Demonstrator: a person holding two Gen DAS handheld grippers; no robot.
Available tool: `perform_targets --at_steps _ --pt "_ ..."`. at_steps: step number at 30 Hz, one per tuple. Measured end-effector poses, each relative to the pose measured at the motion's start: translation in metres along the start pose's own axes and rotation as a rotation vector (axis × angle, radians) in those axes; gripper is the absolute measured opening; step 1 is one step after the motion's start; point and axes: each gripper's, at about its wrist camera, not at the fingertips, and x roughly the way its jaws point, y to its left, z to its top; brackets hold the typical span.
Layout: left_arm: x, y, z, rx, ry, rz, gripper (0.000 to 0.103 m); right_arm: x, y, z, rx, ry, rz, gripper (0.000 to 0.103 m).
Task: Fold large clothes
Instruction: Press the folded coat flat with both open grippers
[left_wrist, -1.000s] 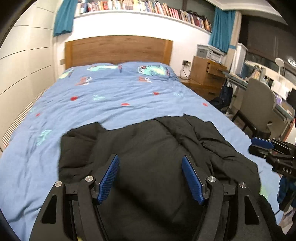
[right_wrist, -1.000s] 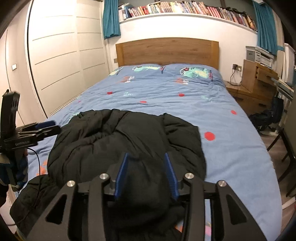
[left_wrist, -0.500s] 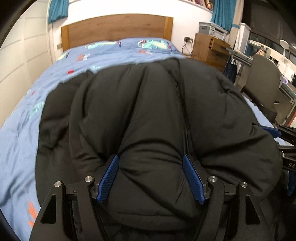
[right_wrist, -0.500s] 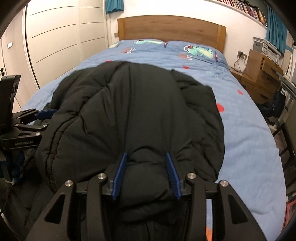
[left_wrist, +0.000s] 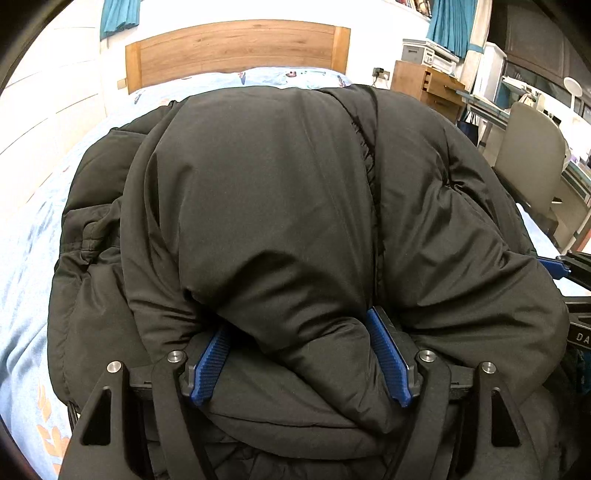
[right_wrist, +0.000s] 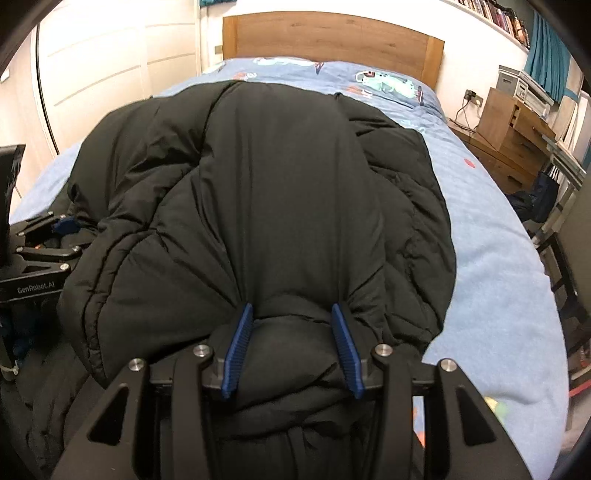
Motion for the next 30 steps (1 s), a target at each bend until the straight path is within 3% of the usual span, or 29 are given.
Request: perform_targets --at_steps 19,25,30 --pt "-0.016 -0.004 -0.006 0.008 0.026 0.026 0.073 -0.017 0.015 -0.021 -0.022 0.097 -0.091 0.045" --pt "-0.035 -0.008 -0.004 0.021 0.034 0.053 0.073 -0.036 0.02 -0.028 -0.023 0.126 -0.103 0.045" --pt "-0.065 -0.001 -0.003 -0.006 -0.01 0.056 0.073 -0.056 0.017 -0.026 -0.004 0.106 -0.087 0.045"
